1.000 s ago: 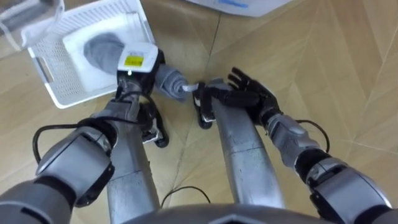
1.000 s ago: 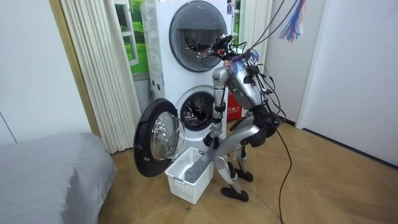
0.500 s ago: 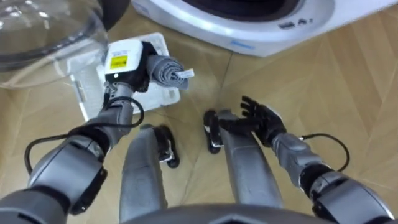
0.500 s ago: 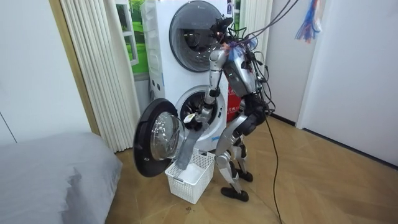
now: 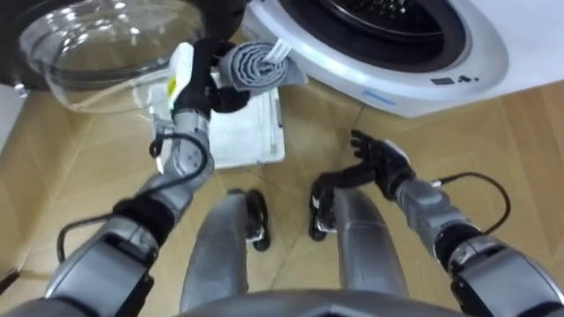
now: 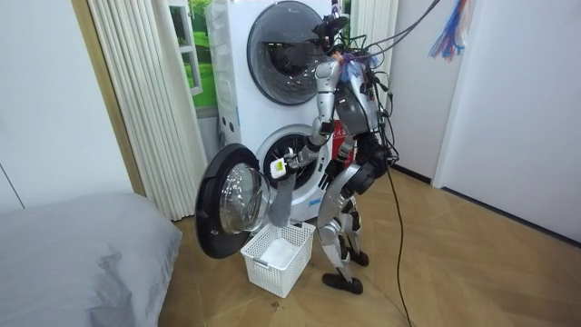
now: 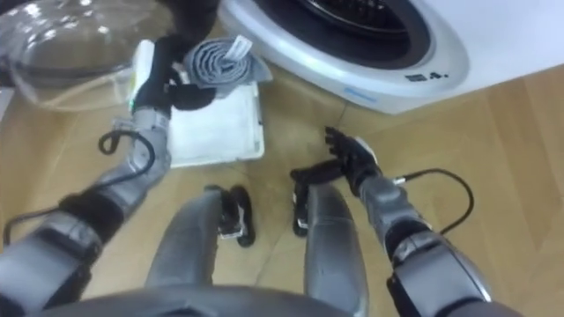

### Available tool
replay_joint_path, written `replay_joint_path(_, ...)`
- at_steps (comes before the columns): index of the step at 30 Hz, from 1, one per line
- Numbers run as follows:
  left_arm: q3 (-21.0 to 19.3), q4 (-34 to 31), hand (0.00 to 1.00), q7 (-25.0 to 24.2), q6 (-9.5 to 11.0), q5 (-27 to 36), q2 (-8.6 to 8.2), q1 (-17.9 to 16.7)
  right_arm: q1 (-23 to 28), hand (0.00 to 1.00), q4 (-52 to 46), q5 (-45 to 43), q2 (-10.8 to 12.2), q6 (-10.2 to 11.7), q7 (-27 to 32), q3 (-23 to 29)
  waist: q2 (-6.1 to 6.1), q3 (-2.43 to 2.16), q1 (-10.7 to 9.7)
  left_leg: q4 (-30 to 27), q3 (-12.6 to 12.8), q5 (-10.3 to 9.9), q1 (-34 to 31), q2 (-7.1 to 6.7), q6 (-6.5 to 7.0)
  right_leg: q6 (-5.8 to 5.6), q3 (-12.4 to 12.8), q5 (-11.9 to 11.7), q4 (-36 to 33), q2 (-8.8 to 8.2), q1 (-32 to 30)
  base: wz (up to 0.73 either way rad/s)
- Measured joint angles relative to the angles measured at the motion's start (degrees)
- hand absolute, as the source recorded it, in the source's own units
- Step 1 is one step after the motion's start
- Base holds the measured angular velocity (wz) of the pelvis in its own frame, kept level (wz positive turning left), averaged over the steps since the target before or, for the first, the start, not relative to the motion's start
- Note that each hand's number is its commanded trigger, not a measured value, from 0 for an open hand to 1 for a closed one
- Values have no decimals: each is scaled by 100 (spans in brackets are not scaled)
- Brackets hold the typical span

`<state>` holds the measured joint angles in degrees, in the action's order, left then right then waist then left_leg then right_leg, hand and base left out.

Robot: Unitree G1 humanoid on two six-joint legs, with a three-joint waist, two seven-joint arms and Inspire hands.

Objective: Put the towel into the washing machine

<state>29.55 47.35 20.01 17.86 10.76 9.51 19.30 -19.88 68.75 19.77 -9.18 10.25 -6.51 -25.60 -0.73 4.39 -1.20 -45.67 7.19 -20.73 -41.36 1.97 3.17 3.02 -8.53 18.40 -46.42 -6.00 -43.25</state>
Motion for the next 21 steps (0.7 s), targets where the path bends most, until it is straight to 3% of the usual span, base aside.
replay_joint_path(3,144,-6,100,-807,-21,1074,9,-197,-9,0,-69,-8,28,-29,3,0,28,-51,-17,76,-29,95,4,10,-3,23,-58,-104,127,8,49,8)
replay_joint_path(6,243,-6,100,-1613,-144,1618,-15,-325,49,0,-122,-5,35,-34,-29,3,61,-92,-13,263,-84,245,12,34,1,14,-115,-304,422,70,131,4)
replay_joint_path(12,471,-4,100,-2964,-481,2568,21,-454,107,0,-146,-327,55,-36,-190,-3,39,-117,1,345,-98,296,174,40,21,-5,-135,-433,609,103,335,-4)
replay_joint_path(15,488,-7,100,-3406,-710,2934,17,-503,132,0,-200,-440,49,-37,-186,4,-6,-164,-4,482,-81,385,195,32,32,-6,-133,-530,754,111,348,0)
replay_joint_path(21,512,-133,100,-3939,-1105,3376,34,-551,307,0,-251,-444,55,-37,-190,16,-35,-182,-18,551,-75,426,237,29,23,2,-138,-546,788,113,381,1)
